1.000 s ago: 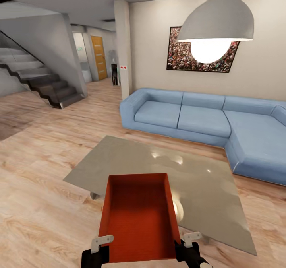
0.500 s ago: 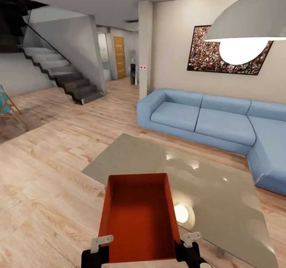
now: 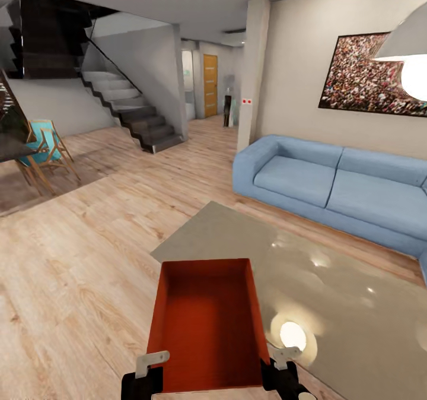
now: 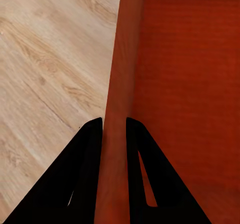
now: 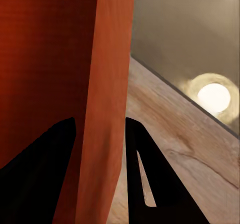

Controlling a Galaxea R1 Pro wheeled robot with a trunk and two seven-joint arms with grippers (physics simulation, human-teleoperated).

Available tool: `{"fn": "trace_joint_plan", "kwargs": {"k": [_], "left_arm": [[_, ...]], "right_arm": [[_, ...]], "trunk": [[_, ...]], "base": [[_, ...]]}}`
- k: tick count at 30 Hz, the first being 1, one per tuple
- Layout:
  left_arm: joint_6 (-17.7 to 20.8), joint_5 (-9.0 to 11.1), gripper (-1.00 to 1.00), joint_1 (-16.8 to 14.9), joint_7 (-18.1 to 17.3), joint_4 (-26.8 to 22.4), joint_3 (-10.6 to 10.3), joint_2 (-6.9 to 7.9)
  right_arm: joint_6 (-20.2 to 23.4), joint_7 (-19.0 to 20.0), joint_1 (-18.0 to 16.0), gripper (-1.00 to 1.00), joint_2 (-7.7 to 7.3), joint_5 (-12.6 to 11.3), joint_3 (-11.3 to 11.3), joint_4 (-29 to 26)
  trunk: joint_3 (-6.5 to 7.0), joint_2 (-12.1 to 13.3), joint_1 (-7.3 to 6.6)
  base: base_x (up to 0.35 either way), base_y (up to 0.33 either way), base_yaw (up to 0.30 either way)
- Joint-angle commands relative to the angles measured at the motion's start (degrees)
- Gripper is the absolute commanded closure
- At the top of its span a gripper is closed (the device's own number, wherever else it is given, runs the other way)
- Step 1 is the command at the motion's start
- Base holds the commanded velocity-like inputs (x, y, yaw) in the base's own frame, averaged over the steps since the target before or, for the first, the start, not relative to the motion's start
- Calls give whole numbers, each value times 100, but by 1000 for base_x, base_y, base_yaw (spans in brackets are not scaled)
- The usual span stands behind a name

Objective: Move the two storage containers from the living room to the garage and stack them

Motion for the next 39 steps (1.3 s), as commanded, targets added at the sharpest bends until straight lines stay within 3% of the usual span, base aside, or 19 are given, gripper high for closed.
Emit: {"fn": "trace_joint_plan", "kwargs": {"k": [1, 19, 30, 39], "left_arm": [[49, -129, 100, -7, 64, -25, 14, -28], [49, -127, 100, -7, 61, -25, 12, -28], [49, -127, 100, -7, 56, -25, 5, -28], [49, -128, 100, -7, 56, -25, 5, -28]], "right_arm": [[-16, 91, 3, 100, 94, 45, -41, 5], [-16, 91, 2, 100, 94, 45, -41, 14], [-29, 91, 4, 100, 96, 46, -43, 14], [-43, 91, 2, 100, 94, 61, -49, 14]], "trunk": [[-11, -11, 6], [-11, -11, 6], [-33, -11, 6], [-36, -11, 6]], "base": [[257, 157, 295], [248, 150, 295], [14, 8, 288], [0, 0, 30]]}}
